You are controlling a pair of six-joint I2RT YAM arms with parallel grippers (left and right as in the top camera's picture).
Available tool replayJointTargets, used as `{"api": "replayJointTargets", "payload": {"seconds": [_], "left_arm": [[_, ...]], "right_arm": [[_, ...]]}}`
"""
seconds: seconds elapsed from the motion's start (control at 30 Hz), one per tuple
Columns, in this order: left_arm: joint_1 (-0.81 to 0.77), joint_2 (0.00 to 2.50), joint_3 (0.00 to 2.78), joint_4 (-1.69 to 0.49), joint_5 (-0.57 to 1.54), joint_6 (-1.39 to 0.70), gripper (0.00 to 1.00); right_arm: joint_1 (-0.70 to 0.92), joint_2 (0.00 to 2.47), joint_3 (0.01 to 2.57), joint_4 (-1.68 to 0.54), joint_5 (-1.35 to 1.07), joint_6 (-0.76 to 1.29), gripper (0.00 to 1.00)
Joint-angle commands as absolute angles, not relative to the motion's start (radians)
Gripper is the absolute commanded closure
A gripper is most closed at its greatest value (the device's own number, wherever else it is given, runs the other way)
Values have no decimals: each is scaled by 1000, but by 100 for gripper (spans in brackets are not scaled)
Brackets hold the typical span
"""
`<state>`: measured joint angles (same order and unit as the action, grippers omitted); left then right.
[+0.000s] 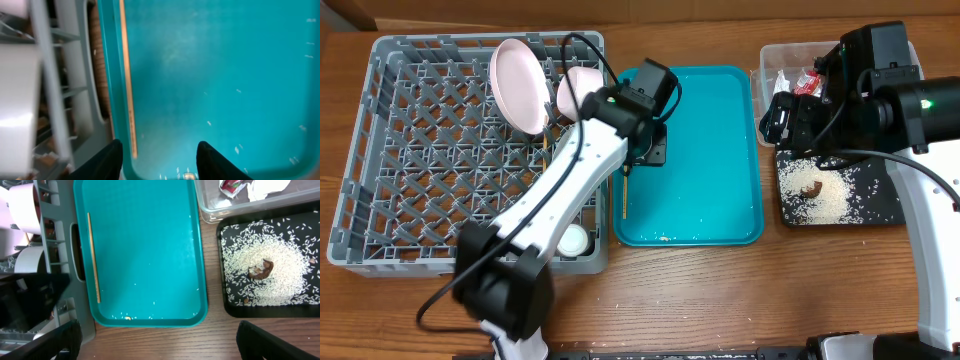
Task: Sort waste into correct bins and load items into the dishwasher
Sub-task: 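Grasp the remaining chopstick on the teal tray with the left gripper, then place the second chopstick into the rack beside the first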
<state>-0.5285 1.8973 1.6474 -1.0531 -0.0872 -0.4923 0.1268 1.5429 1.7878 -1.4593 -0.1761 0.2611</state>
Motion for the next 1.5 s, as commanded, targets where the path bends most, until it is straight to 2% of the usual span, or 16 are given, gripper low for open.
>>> {"api": "replayJointTargets", "payload": {"seconds": [0.0,0.47,0.7,0.73,0.77,0.83,0.97,1.07,1.23,1.37,1.4,1.47], "left_arm": [[-525,2001,1624,-1023,-110,-545,50],[-517,2180,1623,-982,-192,-584,51],[-517,2252,1617,-976,-144,-583,46],[-517,2265,1617,-973,-128,-583,47],[-517,2278,1617,-970,-116,-575,57],[-516,2286,1617,-965,-96,-561,65],[-516,2285,1617,-947,-49,-516,72],[-514,2285,1617,-949,-28,-516,96],[-511,2218,1745,-1066,-15,-516,96],[-511,2000,1897,-1209,-40,-460,96],[-510,1835,1897,-1298,-109,-445,96],[-509,1764,1897,-1371,-187,-445,96]], "right_arm": [[128,1530,1800,-1456,-172,261,0],[128,1530,1800,-1456,-172,261,0],[128,1530,1800,-1457,-172,261,0],[128,1530,1800,-1457,-172,261,0],[128,1530,1800,-1457,-172,261,0],[128,1530,1800,-1456,-172,261,0],[128,1530,1800,-1456,-172,261,0],[128,1530,1800,-1456,-172,261,0],[128,1530,1800,-1457,-173,261,0],[128,1530,1800,-1457,-172,261,0],[128,1530,1800,-1457,-172,261,0],[128,1530,1800,-1456,-172,261,0]]}}
